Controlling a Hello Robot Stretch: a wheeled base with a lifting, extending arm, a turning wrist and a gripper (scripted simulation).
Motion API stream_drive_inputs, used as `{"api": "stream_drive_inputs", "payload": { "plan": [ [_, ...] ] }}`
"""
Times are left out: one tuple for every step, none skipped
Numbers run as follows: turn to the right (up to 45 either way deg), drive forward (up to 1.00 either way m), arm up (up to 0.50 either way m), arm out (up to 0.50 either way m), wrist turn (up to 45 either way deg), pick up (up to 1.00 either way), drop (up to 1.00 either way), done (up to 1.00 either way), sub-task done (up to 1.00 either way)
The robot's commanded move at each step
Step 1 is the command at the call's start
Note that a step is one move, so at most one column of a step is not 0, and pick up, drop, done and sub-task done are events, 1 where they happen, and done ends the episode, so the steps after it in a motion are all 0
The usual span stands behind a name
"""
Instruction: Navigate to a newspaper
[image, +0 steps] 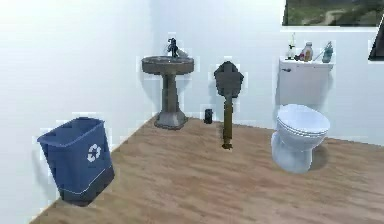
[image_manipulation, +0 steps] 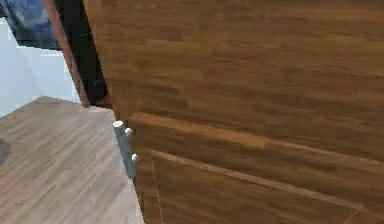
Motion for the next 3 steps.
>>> {"api": "stream_drive_inputs", "payload": {
  "plan": [
    [-45.0,0.00,0.00,0.00,0.0,0.00,0.00,0.00,0.00],
    [-24.0,0.00,0.00,0.00,0.0,0.00,0.00,0.00,0.00],
    [0.0,0.05,0.00,0.00,0.0,0.00,0.00,0.00,0.00]
  ]
}}
